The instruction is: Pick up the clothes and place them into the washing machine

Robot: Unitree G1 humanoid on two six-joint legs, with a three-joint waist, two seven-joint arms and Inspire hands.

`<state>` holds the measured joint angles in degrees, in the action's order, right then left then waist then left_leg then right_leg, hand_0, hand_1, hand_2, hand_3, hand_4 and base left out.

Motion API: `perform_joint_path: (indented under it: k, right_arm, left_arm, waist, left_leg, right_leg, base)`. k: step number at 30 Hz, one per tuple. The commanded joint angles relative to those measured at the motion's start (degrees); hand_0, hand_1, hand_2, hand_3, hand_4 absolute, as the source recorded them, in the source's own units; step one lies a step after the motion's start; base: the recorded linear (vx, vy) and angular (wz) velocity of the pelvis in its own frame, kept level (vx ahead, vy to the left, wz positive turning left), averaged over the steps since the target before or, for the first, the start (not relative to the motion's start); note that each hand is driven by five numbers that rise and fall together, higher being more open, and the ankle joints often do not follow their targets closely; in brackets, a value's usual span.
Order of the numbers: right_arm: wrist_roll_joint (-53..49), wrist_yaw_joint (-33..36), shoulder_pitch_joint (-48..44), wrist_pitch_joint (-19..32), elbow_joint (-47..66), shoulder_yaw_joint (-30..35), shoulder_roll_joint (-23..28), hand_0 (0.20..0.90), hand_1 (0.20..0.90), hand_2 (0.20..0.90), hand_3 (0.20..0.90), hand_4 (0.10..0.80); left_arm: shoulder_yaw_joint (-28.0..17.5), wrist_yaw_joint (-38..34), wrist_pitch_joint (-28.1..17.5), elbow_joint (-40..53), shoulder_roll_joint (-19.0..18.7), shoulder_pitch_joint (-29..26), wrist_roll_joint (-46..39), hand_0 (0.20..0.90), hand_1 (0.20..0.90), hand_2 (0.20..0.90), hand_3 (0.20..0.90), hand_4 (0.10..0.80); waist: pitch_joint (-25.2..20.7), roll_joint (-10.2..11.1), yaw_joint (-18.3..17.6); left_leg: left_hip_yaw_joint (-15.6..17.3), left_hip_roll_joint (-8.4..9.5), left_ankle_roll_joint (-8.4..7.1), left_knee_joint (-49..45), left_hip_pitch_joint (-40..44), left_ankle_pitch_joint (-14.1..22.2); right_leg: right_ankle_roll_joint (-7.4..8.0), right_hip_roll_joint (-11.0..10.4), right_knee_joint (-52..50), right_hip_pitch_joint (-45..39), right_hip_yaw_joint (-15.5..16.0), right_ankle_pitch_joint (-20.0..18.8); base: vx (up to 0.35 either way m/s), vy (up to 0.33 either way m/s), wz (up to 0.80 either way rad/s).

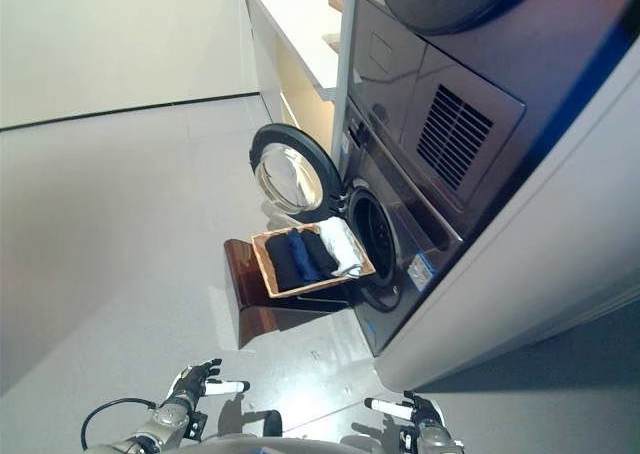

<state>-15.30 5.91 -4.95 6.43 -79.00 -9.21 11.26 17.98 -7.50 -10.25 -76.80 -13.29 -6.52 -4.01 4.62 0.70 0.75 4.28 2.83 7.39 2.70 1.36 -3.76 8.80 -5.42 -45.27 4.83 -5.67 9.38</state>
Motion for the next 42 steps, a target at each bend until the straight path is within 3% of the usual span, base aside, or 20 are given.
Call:
perform_joint_path:
  k: [1, 2, 3, 5, 7, 8, 11, 15, 18, 19, 21, 23, 25, 28, 32, 34, 37, 39, 42]
  right_arm:
    - [-2.13, -0.28, -1.40, 2.53, 0.58, 0.71, 3.61, 0.900, 0.900, 0.900, 0.900, 0.800]
    - [-2.13, -0.29, -1.41, 2.53, 0.58, 0.71, 3.63, 0.900, 0.900, 0.900, 0.900, 0.800]
    - [-2.27, -0.43, -1.43, 2.47, 0.49, 0.88, 3.74, 0.900, 0.900, 0.900, 0.900, 0.800]
    - [-2.15, -0.52, -1.40, 2.42, 0.57, 1.07, 3.94, 0.900, 0.900, 0.900, 0.900, 0.800]
    - [-1.82, -0.64, -1.22, 2.40, 0.67, 1.08, 4.03, 0.900, 0.900, 0.900, 0.900, 0.800]
    - [-1.73, -0.73, -1.10, 2.36, 0.77, 0.97, 4.02, 0.900, 0.900, 0.900, 0.900, 0.800]
    - [-2.04, -1.04, -0.56, 2.37, 0.37, 0.53, 3.42, 0.900, 0.900, 0.900, 0.900, 0.800]
    - [-2.95, -1.29, 0.41, 2.73, 0.48, -0.33, 2.61, 0.900, 0.900, 0.900, 0.900, 0.800]
    - [-3.45, -1.17, 0.21, 3.03, 0.77, -0.79, 2.72, 0.900, 0.900, 0.900, 0.900, 0.800]
    - [-4.01, -1.16, -0.11, 3.10, 0.95, -0.78, 2.80, 0.900, 0.900, 0.900, 0.900, 0.800]
    - [-4.26, -1.38, -0.61, 3.09, 1.29, -0.92, 2.98, 0.900, 0.900, 0.900, 0.900, 0.800]
    - [-4.06, -1.26, -1.28, 2.89, 1.59, -1.10, 3.14, 0.900, 0.900, 0.900, 0.900, 0.800]
    - [-4.24, -1.15, -1.74, 2.89, 1.61, -1.40, 3.16, 0.900, 0.900, 0.900, 0.900, 0.800]
    - [-4.77, -0.92, -2.27, 3.12, 1.34, -1.52, 2.95, 0.900, 0.900, 0.900, 0.900, 0.800]
    - [-4.95, -0.52, -2.14, 3.51, 1.00, -1.65, 3.07, 0.900, 0.900, 0.900, 0.900, 0.800]
    - [-5.25, -0.64, -1.67, 3.46, 0.86, -1.35, 2.82, 0.900, 0.900, 0.900, 0.900, 0.800]
    - [-5.04, -0.88, -1.19, 3.25, 0.18, -0.93, 2.58, 0.900, 0.900, 0.900, 0.900, 0.800]
    - [-5.06, -0.87, -1.35, 3.17, -0.11, -0.51, 2.39, 0.900, 0.900, 0.900, 0.900, 0.800]
    - [-5.58, -1.04, -1.99, 3.00, 0.35, 0.45, 2.36, 0.900, 0.900, 0.900, 0.900, 0.800]
  left_arm:
    - [-1.84, -0.22, -1.06, 0.00, -3.24, -0.20, 1.39, 0.900, 0.900, 0.900, 0.900, 0.800]
    - [-1.85, -0.22, -1.06, 0.00, -3.23, -0.21, 1.39, 0.900, 0.900, 0.900, 0.900, 0.800]
    - [-2.00, 0.00, -1.11, -0.34, -3.25, -0.35, 1.41, 0.900, 0.900, 0.900, 0.900, 0.800]
    - [-2.09, 0.46, -1.24, -0.62, -2.96, -0.29, 1.45, 0.900, 0.900, 0.900, 0.900, 0.800]
    - [-1.73, 0.73, -1.50, -0.79, -2.24, -0.03, 2.05, 0.900, 0.900, 0.900, 0.900, 0.800]
    - [-1.42, 0.78, -1.61, -0.70, -1.99, -0.12, 2.52, 0.900, 0.900, 0.900, 0.900, 0.800]
    - [-0.92, 0.90, -1.77, -0.97, -0.85, -0.37, 2.72, 0.900, 0.900, 0.900, 0.900, 0.800]
    - [-0.48, 0.92, -1.70, -0.16, 1.48, 0.38, 0.81, 0.900, 0.900, 0.900, 0.900, 0.800]
    - [0.64, 1.35, -2.06, 0.74, 1.85, -0.05, 1.26, 0.900, 0.900, 0.900, 0.900, 0.800]
    - [0.80, 1.18, -2.09, 1.11, 1.93, -0.47, 1.00, 0.900, 0.900, 0.900, 0.900, 0.800]
    - [0.46, 0.91, -2.21, 1.71, 1.74, -0.51, 0.37, 0.900, 0.900, 0.900, 0.900, 0.800]
    - [-0.55, 0.61, -2.25, 1.21, 1.62, -0.11, -0.19, 0.900, 0.900, 0.900, 0.900, 0.800]
    - [-1.18, 0.31, -2.12, 0.57, 1.41, 0.25, -0.60, 0.900, 0.900, 0.900, 0.900, 0.800]
    - [-1.58, -0.36, -2.00, -0.94, 1.18, 0.55, -0.75, 0.900, 0.900, 0.900, 0.900, 0.800]
    - [-1.66, -0.91, -1.87, -1.85, 1.67, 1.03, -1.61, 0.900, 0.900, 0.900, 0.900, 0.800]
    - [-1.54, -0.85, -1.88, -2.32, 1.94, 1.30, -1.76, 0.900, 0.900, 0.900, 0.900, 0.800]
    - [-1.82, -0.53, -2.01, -2.50, 2.10, 1.98, -1.70, 0.900, 0.900, 0.900, 0.900, 0.800]
    - [-1.60, -0.28, -2.09, -2.57, 1.79, 1.96, -1.48, 0.900, 0.900, 0.900, 0.900, 0.800]
    - [-1.62, -0.35, -2.04, -2.20, 0.73, 1.65, -1.07, 0.900, 0.900, 0.900, 0.900, 0.800]
  waist:
    - [1.37, -1.93, -1.54]
    - [1.28, -2.03, -1.56]
    - [1.53, -2.03, -2.00]
    - [1.83, -1.47, -2.68]
    - [1.79, -0.19, -3.39]
    - [1.73, 0.37, -3.71]
    - [1.24, 1.47, -4.12]
    - [-0.85, 1.55, -3.66]
    - [-0.48, 2.04, -3.72]
    - [0.41, 2.35, -3.33]
    - [1.32, 2.95, -2.25]
    - [1.58, 3.41, -1.09]
    - [1.62, 3.91, -0.34]
    - [1.30, 3.58, 0.51]
    - [1.30, 1.48, 1.75]
    - [0.85, 0.72, 1.60]
    - [-0.79, 0.48, 1.99]
    - [-1.70, 0.82, 2.00]
    - [-1.87, 1.12, 2.62]
  left_leg:
    - [-1.29, -2.77, -3.71, -3.87, -2.72, 4.11]
    - [-1.32, -2.87, -3.74, -3.85, -2.83, 4.06]
    - [-1.75, -2.58, -3.96, -3.12, -1.23, 4.74]
    - [-2.55, -1.83, -4.55, -2.38, 1.30, 6.28]
    - [-3.31, -0.52, -5.22, -1.44, 4.40, 8.49]
    - [-3.76, -0.15, -5.45, -1.33, 5.22, 9.23]
    - [-5.07, 0.06, -6.00, -2.67, 7.13, 11.87]
    - [-4.77, -0.98, -7.59, -7.53, 6.81, 12.57]
    - [-4.00, -2.44, -10.74, -22.25, 1.77, 9.37]
    - [-4.79, -2.44, -11.62, -28.34, -1.25, 6.59]
    - [-5.82, -1.30, -11.72, -35.26, -4.23, 4.41]
    - [-5.56, -1.85, -11.08, -36.96, -8.01, 3.21]
    - [-4.39, -3.53, -10.08, -33.30, -10.10, 4.48]
    - [-4.61, -6.56, -9.77, -19.59, -10.31, 4.77]
    - [-9.01, -8.99, -11.60, -3.38, -10.33, -2.10]
    - [-7.50, -9.44, -12.31, -0.39, -10.21, -3.43]
    - [-8.57, -8.09, -11.43, 0.59, -8.25, -3.16]
    - [-7.25, -6.81, -10.83, 0.02, -7.13, -1.78]
    - [-5.44, -4.66, -8.60, -3.69, -7.44, 1.48]
  right_leg:
    - [-2.68, 0.42, 9.54, 3.72, 5.81, -14.55]
    - [-2.72, 0.51, 9.68, 3.78, 5.87, -14.68]
    - [-3.35, 0.92, 13.87, 5.57, 8.40, -11.80]
    - [-3.64, 0.54, 23.20, 6.64, 12.81, -10.49]
    - [-3.24, 0.53, 36.71, 7.23, 16.36, -13.34]
    - [-2.98, 0.66, 40.07, 7.39, 16.14, -14.49]
    - [-3.68, 2.39, 44.07, 4.88, 10.58, -15.98]
    - [-5.48, 3.83, 45.03, 1.29, 11.44, -15.14]
    - [-7.42, 5.23, 47.62, -2.90, 10.80, -13.70]
    - [-8.16, 5.34, 48.04, -4.29, 10.38, -13.41]
    - [-9.03, 5.27, 48.31, -5.74, 9.73, -13.09]
    - [-9.33, 4.82, 48.57, -7.02, 9.03, -12.50]
    - [-9.11, 4.18, 48.69, -7.95, 8.32, -11.77]
    - [-8.18, 3.98, 48.76, -8.82, 7.40, -10.18]
    - [-7.37, 4.61, 49.67, -11.74, 5.67, -7.70]
    - [-6.75, 4.17, 49.70, -12.77, 5.49, -6.53]
    - [-5.61, 2.55, 48.96, -13.59, 4.96, -5.87]
    - [-4.35, 0.58, 47.94, -13.88, 4.69, -5.57]
    - [-2.35, -2.51, 40.13, -11.82, 4.15, -5.39]
  base:
    - [0.339, 0.204, -0.05]
    - [0.380, 0.139, -0.17]
    - [0.254, 0.030, -0.13]
    - [0.374, -0.006, 0.07]
    - [0.404, -0.072, 0.24]
    - [0.382, -0.082, 0.34]
    - [0.297, -0.112, 0.43]
    - [0.259, -0.122, 0.43]
    - [0.133, -0.132, 0.26]
    - [0.048, -0.118, 0.28]
    - [0.090, -0.078, -0.05]
    - [0.134, -0.018, -0.35]
    - [0.150, 0.033, -0.25]
    - [0.170, 0.100, -0.18]
    - [0.218, 0.160, -0.13]
    - [0.209, 0.192, -0.19]
    - [0.219, 0.221, -0.51]
    - [0.222, 0.254, -0.67]
    - [0.181, 0.264, -0.38]
